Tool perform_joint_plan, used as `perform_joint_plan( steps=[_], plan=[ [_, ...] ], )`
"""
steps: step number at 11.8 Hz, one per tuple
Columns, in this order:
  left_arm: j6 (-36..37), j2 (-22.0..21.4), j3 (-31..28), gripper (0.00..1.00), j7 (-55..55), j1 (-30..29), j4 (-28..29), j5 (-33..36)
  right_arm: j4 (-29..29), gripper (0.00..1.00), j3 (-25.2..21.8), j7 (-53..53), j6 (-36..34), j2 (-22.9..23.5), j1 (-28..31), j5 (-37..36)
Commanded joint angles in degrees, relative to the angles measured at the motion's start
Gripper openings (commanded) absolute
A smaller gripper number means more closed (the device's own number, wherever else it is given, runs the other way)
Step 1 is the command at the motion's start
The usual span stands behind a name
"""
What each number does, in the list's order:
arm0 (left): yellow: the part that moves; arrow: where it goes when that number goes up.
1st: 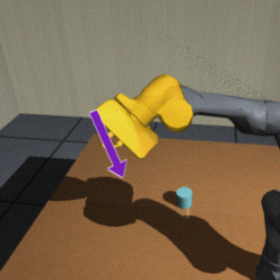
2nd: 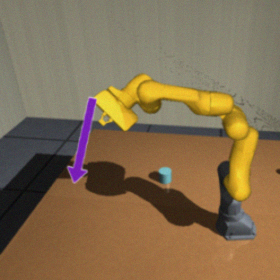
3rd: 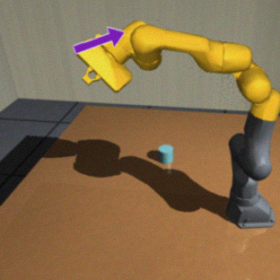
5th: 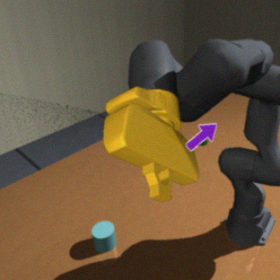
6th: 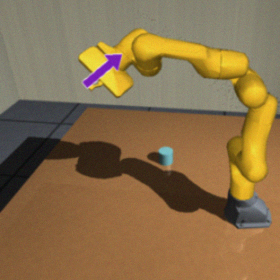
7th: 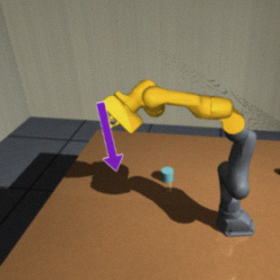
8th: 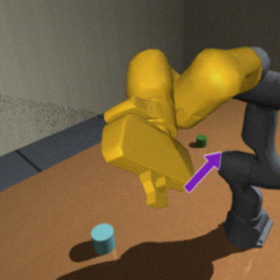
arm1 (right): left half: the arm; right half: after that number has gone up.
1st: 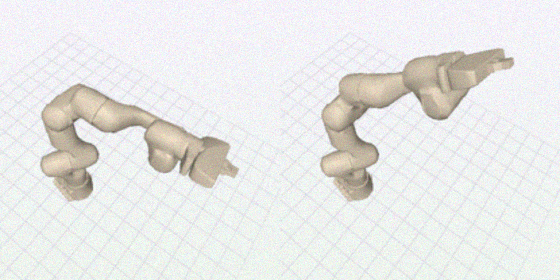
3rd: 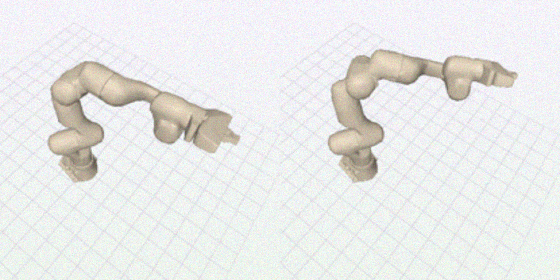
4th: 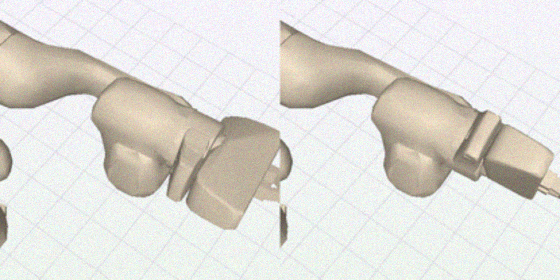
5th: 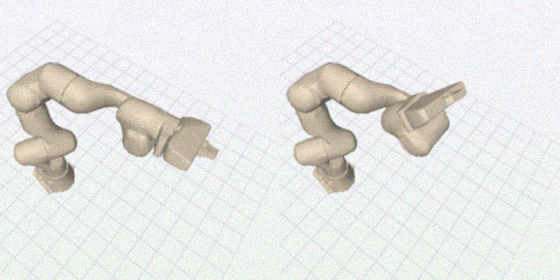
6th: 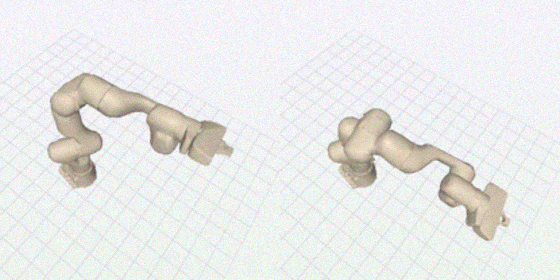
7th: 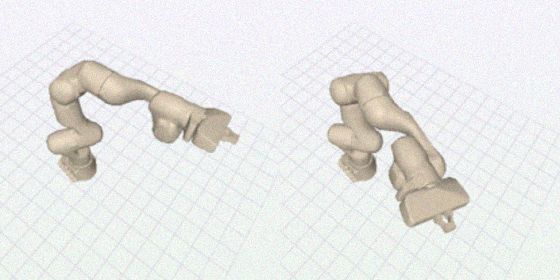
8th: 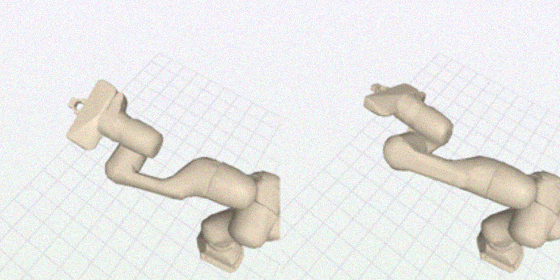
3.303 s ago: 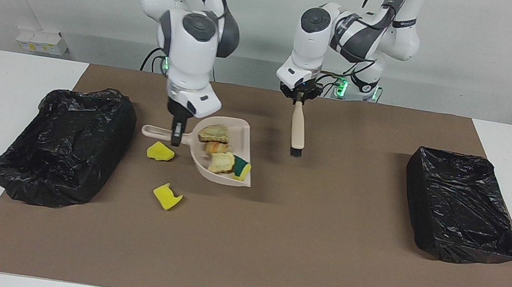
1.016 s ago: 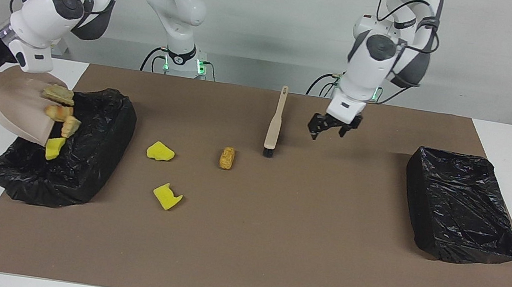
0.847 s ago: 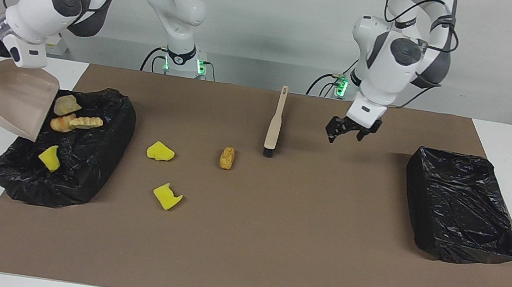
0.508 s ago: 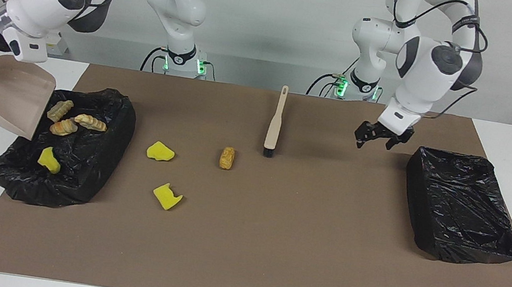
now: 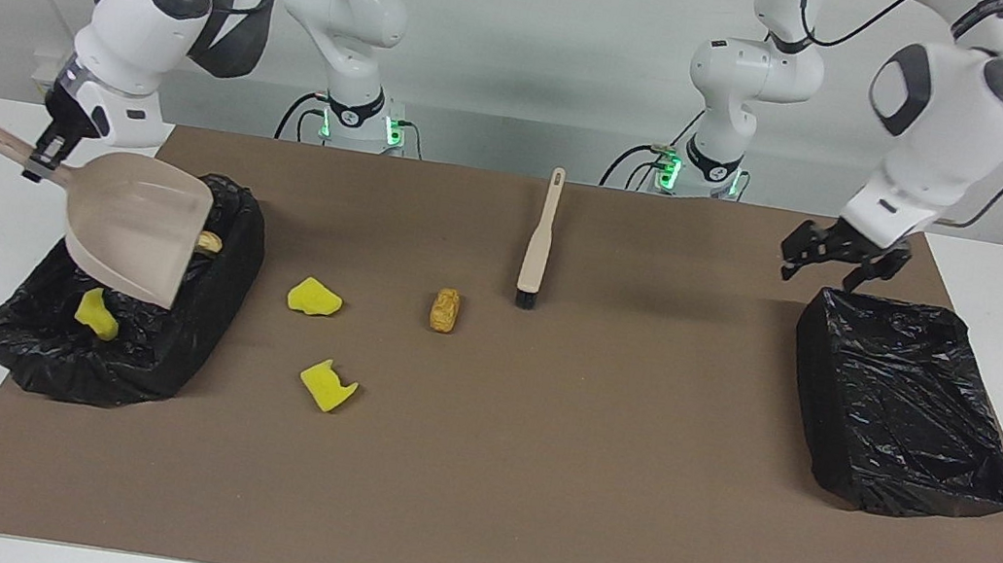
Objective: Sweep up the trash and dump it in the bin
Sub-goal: 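Tip the dustpan into the bin while the left gripper sets down the brush, then carry the empty dustpan back to the table center with the right gripper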
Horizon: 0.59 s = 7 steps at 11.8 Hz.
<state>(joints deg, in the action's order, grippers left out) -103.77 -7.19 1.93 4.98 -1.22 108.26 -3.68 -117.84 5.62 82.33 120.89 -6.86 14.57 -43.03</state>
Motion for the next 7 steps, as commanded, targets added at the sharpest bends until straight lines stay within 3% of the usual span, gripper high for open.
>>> perform_joint_plan(
  steps=[1,4,7],
  plan=[
    [5.75,0.6,0.7,1.0,0.73,-1.33,-8.56,0.87,0.59,0.0,0.0,-0.76,-2.67,0.35,-2.08,7.68],
    [16.64,0.86,0.7,1.0,0.47,-1.42,-16.49,1.13,3.05,0.0,0.09,-1.82,-6.01,0.97,-5.59,9.54],
    [15.8,1.4,1.23,1.0,0.9,-0.19,-17.47,3.94,3.85,0.0,0.09,-7.87,-8.83,0.97,-9.38,17.43]
  ],
)
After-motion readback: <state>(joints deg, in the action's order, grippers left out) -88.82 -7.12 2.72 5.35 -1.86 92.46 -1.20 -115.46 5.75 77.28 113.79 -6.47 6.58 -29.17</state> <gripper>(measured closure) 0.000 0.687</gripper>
